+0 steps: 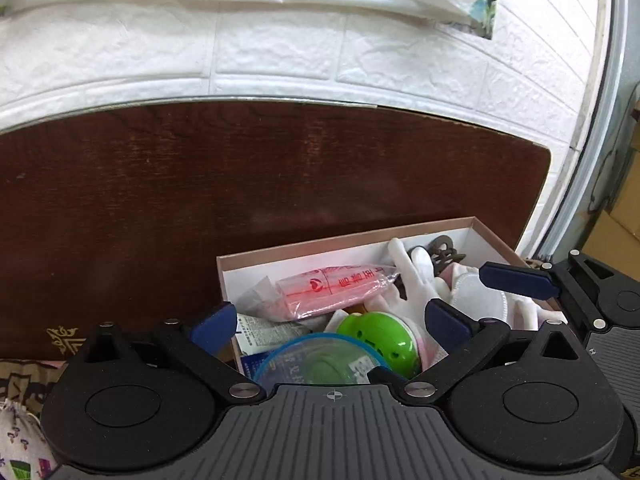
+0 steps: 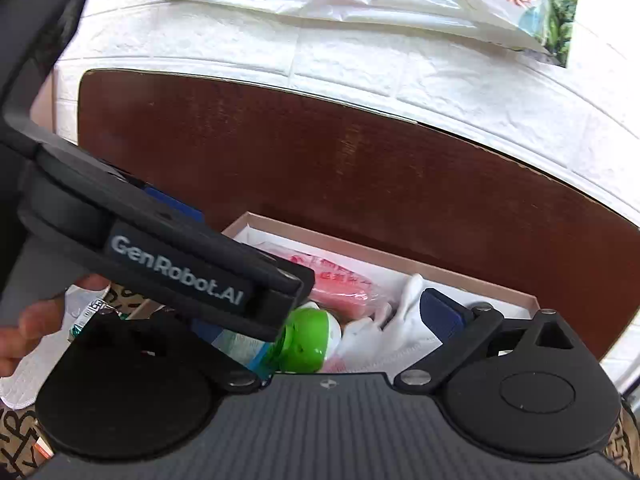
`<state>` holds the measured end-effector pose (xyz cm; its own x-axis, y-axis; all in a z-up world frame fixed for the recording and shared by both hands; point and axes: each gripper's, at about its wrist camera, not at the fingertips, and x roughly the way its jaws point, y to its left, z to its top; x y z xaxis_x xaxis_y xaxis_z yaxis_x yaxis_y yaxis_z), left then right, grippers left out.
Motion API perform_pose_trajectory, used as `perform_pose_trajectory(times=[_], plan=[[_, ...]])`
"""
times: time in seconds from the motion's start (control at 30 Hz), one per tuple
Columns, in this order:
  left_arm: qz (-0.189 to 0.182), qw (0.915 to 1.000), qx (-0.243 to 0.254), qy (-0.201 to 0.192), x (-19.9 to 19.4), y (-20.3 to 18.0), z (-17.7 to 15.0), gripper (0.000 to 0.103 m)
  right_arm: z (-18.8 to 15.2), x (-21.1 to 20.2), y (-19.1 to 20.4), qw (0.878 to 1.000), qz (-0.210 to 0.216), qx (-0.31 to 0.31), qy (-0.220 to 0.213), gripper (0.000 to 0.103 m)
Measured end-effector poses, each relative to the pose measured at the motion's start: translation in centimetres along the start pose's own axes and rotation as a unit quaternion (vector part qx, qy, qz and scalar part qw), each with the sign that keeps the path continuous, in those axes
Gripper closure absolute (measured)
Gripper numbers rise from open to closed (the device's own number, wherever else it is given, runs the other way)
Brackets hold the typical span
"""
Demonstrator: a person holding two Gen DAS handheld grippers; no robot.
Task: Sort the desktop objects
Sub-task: 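Open the left gripper to drop the bag into the box, then withdraw the left gripper from the cardboard box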
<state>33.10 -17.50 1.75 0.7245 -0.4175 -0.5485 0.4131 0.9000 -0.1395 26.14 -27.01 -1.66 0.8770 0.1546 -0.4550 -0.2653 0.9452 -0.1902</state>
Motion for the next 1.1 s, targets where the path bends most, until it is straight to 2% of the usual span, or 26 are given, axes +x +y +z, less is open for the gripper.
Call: perform_pose_trajectory(times=[0.2,0.4,0.6,0.9,1.1], plan=[[0.008,0.9999,0.008,-0.011,-2.3,-1.0,-0.1,0.0,0.0,-2.3,0.2,1.0,-0.004,0.028,-0.005,0.002],[0.02,0.9992,0.012,-0.033,-6.8,-2.2,-1.0,0.0,0.2,-6.4,1.2,0.999,-0.014,0.045,-0.025,0.0],[0.063,0.9957,0.039,-0.057,-11.8,-4.9,-2.6,0.0,-0.1,-10.3,2.6,0.997,-0.023,0.066,-0.032,0.0],[0.087,0.9943,0.024,-0.057,-17.3,-6.9,-6.4,0.0,-2.2,-16.2,6.1,0.994,-0.041,0.096,-0.041,0.0],[0.084,0.9958,0.005,-0.036,-19.7,-7.2,-9.1,0.0,-3.9,-19.2,8.8,0.993,-0.055,0.089,-0.053,0.0]])
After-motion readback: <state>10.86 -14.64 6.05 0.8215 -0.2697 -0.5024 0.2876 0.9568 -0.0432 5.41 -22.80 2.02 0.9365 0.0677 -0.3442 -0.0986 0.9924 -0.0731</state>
